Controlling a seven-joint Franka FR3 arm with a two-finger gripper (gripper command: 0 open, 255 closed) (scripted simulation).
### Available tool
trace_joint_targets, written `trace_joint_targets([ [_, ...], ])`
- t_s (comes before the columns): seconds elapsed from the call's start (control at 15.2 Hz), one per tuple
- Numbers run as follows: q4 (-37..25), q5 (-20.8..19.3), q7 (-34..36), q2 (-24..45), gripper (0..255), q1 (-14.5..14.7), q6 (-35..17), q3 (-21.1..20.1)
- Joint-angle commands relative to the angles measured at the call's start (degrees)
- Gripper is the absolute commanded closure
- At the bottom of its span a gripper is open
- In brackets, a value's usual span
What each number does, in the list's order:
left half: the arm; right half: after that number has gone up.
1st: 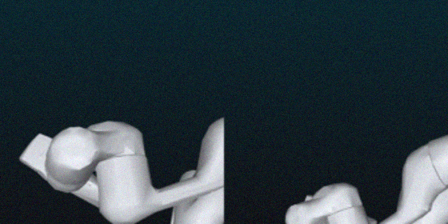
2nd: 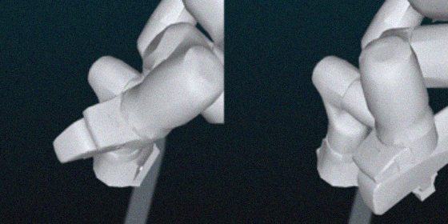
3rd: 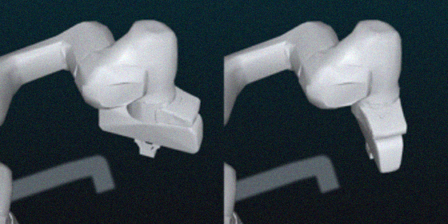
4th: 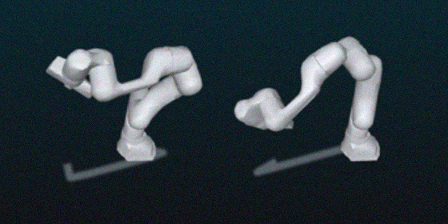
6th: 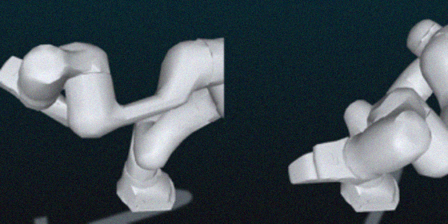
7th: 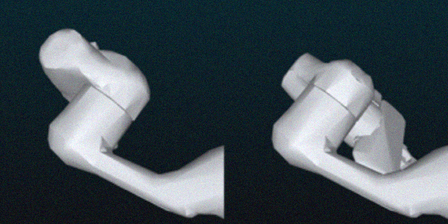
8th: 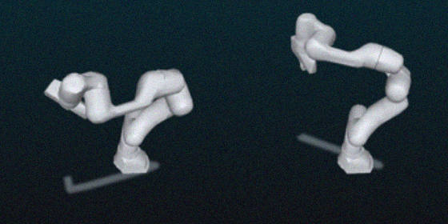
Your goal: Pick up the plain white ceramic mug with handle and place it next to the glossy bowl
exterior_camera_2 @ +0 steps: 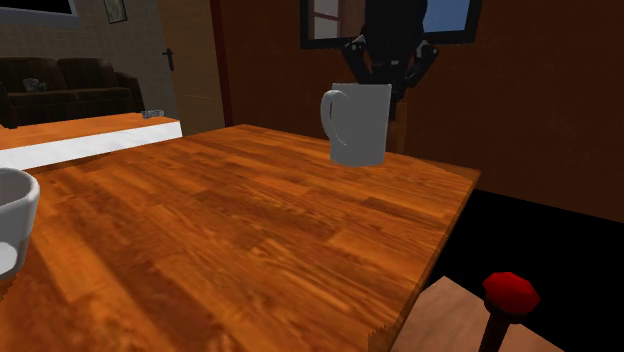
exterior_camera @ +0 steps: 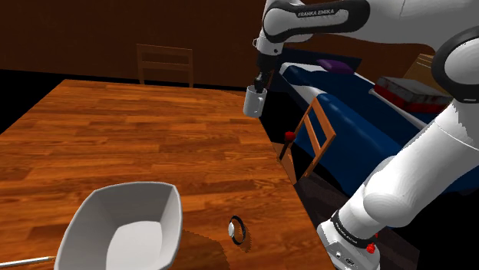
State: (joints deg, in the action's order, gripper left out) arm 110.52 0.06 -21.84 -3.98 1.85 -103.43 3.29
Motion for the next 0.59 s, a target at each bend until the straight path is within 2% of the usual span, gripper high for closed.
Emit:
trace_joint_targets([
  [0.0, -1.3, 0.0, 0.0, -0.3, 255, 0.0, 1.6, 0.0],
  [0.4, -5.9, 0.0, 0.0, -0.3, 255, 0.0, 6.2, 0.0],
  [0.53, -4.6, 0.0, 1.2, -1.7, 255, 0.5, 6.3, -0.6],
])
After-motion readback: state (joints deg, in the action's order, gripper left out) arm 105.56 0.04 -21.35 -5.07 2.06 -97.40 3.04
